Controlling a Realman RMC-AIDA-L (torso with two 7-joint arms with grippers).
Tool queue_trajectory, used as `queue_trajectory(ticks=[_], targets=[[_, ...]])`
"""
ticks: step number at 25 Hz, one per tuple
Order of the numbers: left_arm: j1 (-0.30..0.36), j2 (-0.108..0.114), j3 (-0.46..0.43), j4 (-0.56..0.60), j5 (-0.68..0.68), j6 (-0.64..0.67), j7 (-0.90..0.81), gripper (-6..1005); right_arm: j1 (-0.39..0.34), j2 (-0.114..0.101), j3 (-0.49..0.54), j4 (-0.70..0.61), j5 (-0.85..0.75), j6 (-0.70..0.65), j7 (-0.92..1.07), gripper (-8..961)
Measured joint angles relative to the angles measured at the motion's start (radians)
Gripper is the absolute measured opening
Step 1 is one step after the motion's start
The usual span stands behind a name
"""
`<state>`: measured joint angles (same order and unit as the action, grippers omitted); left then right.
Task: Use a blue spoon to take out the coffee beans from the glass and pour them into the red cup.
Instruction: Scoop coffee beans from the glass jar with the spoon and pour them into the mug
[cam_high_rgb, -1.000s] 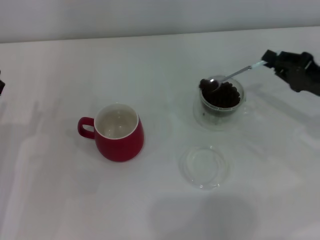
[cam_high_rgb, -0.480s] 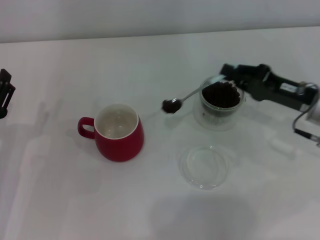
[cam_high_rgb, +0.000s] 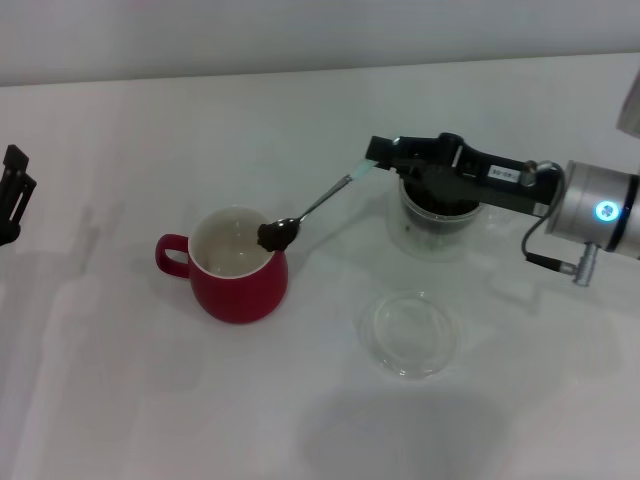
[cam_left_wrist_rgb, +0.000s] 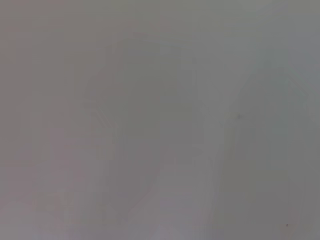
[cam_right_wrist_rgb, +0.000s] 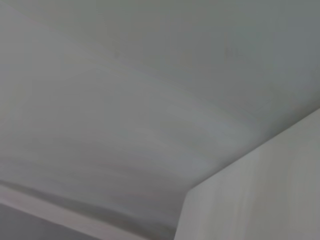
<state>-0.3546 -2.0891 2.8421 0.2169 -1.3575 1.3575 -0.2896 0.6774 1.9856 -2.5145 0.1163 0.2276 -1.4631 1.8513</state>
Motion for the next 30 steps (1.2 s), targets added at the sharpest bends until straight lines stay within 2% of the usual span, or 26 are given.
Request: queue_trajectory(ticks=[11, 30], targets=[[0.003, 0.000, 0.000, -0.001, 0.000, 0.000, 0.000, 847, 0.065, 0.021, -0.007, -0.027, 0.000, 0.066, -0.076, 145], [0.000, 0.005, -0.001, -0.003, 0.000, 0.000, 0.001, 847, 0.034, 0.025, 0.024, -0.136, 0.015, 0.101, -0.446, 144]])
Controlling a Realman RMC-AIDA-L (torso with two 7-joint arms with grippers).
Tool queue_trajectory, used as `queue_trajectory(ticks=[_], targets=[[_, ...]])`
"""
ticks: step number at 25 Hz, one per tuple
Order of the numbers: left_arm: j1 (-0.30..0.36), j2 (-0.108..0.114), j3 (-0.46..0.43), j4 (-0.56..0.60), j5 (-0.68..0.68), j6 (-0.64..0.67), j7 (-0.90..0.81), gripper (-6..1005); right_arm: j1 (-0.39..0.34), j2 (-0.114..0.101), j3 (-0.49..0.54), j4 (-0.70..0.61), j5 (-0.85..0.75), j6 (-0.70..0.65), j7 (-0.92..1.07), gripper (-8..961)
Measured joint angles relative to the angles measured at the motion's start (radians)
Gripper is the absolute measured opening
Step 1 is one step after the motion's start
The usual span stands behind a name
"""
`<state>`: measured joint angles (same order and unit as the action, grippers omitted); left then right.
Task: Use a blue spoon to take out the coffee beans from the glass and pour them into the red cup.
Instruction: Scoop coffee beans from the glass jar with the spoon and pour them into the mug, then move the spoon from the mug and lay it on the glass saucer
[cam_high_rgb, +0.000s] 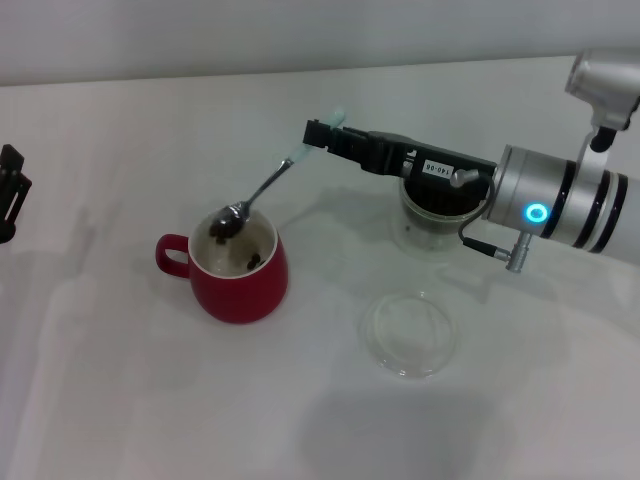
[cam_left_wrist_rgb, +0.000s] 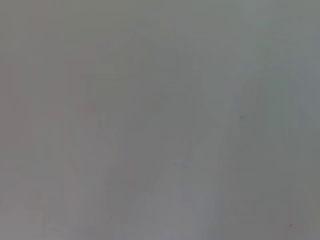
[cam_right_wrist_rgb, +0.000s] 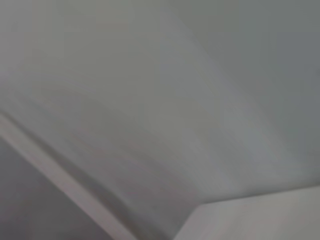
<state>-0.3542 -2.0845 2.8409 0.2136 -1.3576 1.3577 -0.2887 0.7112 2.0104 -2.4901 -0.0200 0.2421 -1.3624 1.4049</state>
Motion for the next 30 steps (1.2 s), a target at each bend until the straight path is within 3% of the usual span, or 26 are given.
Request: queue_trajectory(ticks=[8, 17, 19, 20, 21, 27, 30], targets=[[0.003, 0.000, 0.000, 0.002, 0.000, 0.006, -0.002, 846, -0.040, -0.002, 0.018, -0.036, -0.001, -0.094, -0.196, 145], [0.003, -0.002, 0.001, 0.003, 0.000, 0.007, -0.005, 847, -0.055, -0.006, 0.046, -0.040, 0.001, -0.101, -0.227, 148], [0.003, -0.003, 0.002, 0.003, 0.000, 0.006, -0.006, 846, -0.072, -0.026, 0.076, -0.033, 0.002, -0.127, -0.182, 148], [0.003, -0.003, 0.002, 0.003, 0.000, 0.006, -0.006, 846, -0.099, -0.059, 0.100, -0.031, 0.001, -0.159, -0.119, 148], [0.003, -0.003, 0.002, 0.003, 0.000, 0.006, -0.006, 846, -0.099, -0.059, 0.100, -0.031, 0.001, -0.159, -0.119, 149], [0.001, -0.003, 0.002, 0.004, 0.000, 0.007, -0.006, 846, -0.194, -0.169, 0.124, -0.017, -0.001, -0.302, 0.047, 150], [-0.003, -0.002, 0.002, 0.004, 0.000, 0.007, -0.006, 846, -0.234, -0.197, 0.124, 0.053, 0.000, -0.384, 0.088, 151]])
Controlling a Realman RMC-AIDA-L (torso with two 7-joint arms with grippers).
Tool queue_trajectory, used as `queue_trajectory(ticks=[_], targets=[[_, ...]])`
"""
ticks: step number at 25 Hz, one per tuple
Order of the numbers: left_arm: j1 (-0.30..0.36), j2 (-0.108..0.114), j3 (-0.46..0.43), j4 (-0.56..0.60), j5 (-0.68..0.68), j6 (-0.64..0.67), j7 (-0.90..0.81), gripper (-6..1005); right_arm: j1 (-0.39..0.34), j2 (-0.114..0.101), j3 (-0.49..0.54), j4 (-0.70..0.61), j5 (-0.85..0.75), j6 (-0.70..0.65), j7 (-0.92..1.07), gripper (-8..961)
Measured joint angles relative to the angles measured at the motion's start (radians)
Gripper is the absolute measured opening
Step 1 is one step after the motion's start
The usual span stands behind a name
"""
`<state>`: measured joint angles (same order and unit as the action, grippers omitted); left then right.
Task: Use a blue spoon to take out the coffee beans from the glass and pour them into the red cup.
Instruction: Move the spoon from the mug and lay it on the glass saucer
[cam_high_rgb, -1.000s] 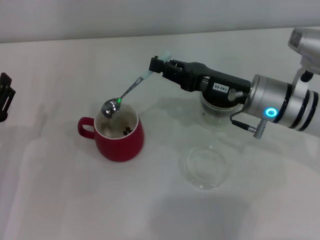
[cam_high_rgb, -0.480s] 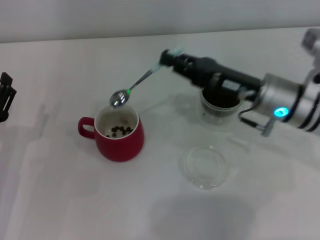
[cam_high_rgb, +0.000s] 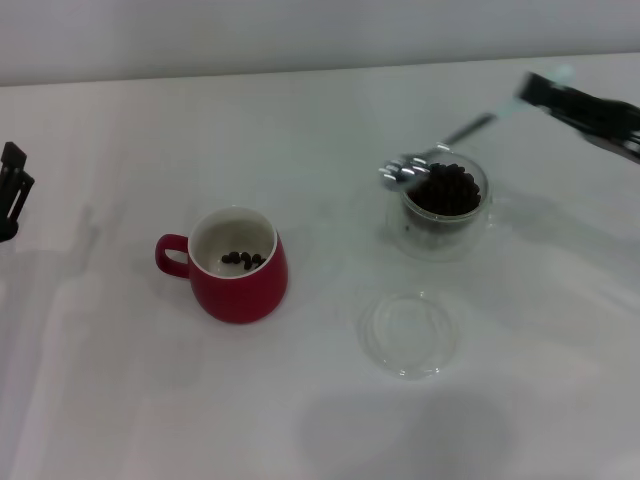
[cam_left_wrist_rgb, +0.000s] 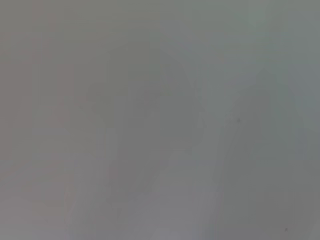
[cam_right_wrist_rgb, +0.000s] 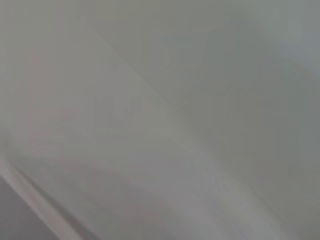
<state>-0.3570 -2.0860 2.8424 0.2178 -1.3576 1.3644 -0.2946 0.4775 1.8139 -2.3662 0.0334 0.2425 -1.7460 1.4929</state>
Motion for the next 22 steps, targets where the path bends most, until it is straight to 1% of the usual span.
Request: queue_trajectory(ticks=[2, 4, 5, 7, 10, 12, 15, 18, 22], targets=[[-0.004, 0.001, 0.000, 0.000, 0.000, 0.000, 0.000, 846, -0.018, -0.004, -0.003, 0.069, -0.001, -0.051, -0.003, 151], [-0.008, 0.001, 0.000, 0.000, 0.000, 0.000, 0.000, 846, -0.031, 0.002, -0.024, 0.138, -0.007, -0.090, -0.015, 152], [-0.010, 0.001, 0.000, 0.000, 0.000, 0.000, 0.000, 846, -0.034, 0.006, -0.034, 0.153, -0.010, -0.098, -0.017, 152], [-0.014, 0.001, -0.002, 0.000, 0.000, -0.003, 0.000, 847, -0.042, 0.020, -0.062, 0.169, -0.011, -0.093, -0.023, 152], [-0.020, 0.001, -0.003, 0.000, 0.000, -0.004, 0.003, 847, -0.043, 0.049, -0.108, 0.170, -0.011, -0.062, -0.043, 153], [-0.024, 0.001, -0.002, 0.000, 0.000, -0.005, 0.005, 847, -0.034, 0.070, -0.158, 0.170, -0.011, -0.033, -0.060, 154], [-0.026, 0.001, -0.002, 0.000, 0.000, -0.005, 0.006, 847, -0.018, 0.095, -0.217, 0.170, -0.012, 0.011, -0.073, 154], [-0.027, 0.001, -0.003, 0.000, 0.000, -0.005, 0.006, 847, -0.008, 0.107, -0.237, 0.171, -0.012, 0.060, -0.077, 155], [-0.027, 0.001, -0.004, -0.001, 0.000, -0.005, 0.006, 847, -0.004, 0.115, -0.243, 0.171, -0.009, 0.094, -0.094, 156]])
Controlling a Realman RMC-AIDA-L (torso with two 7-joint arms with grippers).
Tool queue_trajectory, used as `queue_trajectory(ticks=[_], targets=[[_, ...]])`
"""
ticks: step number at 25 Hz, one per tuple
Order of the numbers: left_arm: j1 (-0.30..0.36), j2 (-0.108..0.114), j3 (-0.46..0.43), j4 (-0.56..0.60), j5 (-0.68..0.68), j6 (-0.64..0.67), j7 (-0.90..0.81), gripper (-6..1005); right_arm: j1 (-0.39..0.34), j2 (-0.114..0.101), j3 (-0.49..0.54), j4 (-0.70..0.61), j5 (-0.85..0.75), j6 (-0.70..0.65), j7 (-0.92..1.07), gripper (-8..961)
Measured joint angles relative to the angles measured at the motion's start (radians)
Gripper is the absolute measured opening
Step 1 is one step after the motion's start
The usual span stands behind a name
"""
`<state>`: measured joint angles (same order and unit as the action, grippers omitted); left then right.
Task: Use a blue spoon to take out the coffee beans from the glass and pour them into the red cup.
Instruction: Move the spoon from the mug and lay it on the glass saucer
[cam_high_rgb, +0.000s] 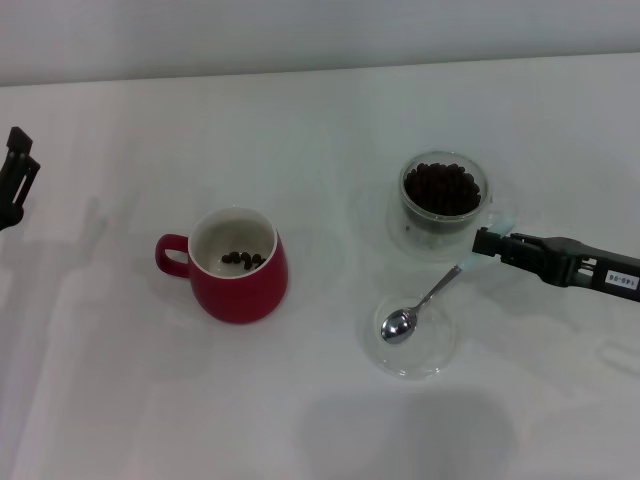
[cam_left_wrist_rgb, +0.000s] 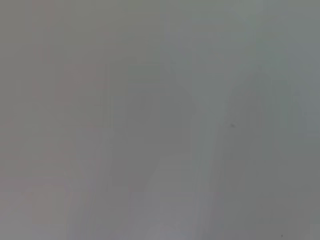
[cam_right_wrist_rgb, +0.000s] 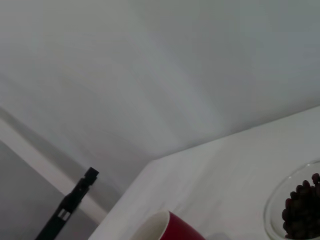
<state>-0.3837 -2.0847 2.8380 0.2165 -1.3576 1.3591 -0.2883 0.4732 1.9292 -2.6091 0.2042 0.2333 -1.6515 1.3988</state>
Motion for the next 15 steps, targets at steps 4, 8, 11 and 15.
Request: queue_trajectory(ticks=[4, 8, 11, 15], targets=[[0.000, 0.000, 0.001, -0.002, 0.000, 0.001, 0.000, 846, 0.000, 0.003, 0.000, 0.000, 0.002, 0.038, -0.011, 157], [0.000, 0.000, 0.002, -0.003, 0.000, 0.002, 0.000, 846, -0.002, 0.005, -0.015, 0.000, -0.002, 0.056, -0.021, 158], [0.000, 0.001, 0.003, -0.004, 0.000, 0.005, 0.000, 846, -0.004, 0.012, -0.034, -0.001, -0.001, 0.074, -0.032, 159], [0.001, 0.001, 0.003, -0.005, 0.000, 0.006, 0.000, 847, -0.007, 0.016, -0.034, 0.000, 0.003, 0.093, -0.032, 160]])
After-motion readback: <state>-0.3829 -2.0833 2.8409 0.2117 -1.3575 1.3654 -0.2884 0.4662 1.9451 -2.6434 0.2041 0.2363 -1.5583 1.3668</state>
